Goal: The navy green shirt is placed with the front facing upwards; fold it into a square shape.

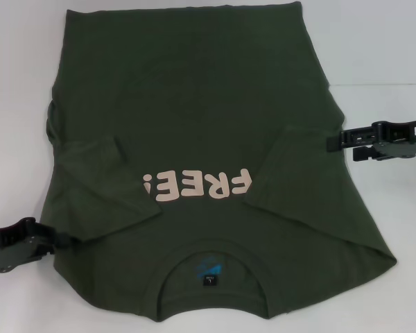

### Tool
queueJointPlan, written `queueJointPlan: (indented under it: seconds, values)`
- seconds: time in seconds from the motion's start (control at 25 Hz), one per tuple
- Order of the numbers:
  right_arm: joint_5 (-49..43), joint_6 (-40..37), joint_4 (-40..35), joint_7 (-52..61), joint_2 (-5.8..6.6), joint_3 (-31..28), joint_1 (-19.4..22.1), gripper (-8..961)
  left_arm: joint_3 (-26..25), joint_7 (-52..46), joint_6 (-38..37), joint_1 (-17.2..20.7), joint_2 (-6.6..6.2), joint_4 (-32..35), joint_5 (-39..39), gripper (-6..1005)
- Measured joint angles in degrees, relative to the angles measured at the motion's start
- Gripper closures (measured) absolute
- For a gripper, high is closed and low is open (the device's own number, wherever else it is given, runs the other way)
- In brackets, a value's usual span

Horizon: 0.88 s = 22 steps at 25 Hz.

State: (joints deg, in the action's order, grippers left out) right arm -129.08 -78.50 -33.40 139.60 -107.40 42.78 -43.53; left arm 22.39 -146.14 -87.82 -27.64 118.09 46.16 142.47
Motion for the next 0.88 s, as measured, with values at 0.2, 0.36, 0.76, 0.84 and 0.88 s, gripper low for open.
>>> queueJointPlan:
  seconds: [0.2, 0.36, 0.76, 0.84, 0.88]
  values:
    - [0.0, 0.1, 0.0, -0.2, 0.05, -2.3, 1.0, 84, -0.1, 1.6, -0.2, -0.1, 0.03, 0.1, -0.6, 920]
    - [-0.6, -0.6, 0.0, -0.7, 0.99, -2.3, 1.8, 85, -0.2, 2.8, -1.0, -0.1, 0.03, 0.1, -1.7, 935]
    - [-10.3, -11.6, -2.7, -2.4, 2.81, -1.7, 2.7, 85, -0.4, 4.0, -1.4, -0.8, -0.43, 0.2, -2.7, 957]
    - [-11.7, -13.1, -3.9, -3.2, 2.52, -1.6, 3.2, 85, -0.4, 4.2, -1.2, -1.0, -0.47, 0.1, -2.7, 957]
    - [-12.2, -13.4, -4.4, -3.7, 2.33, -1.5, 3.6, 85, -0.4, 4.3, -1.1, -1.1, -0.49, 0.0, -2.7, 957]
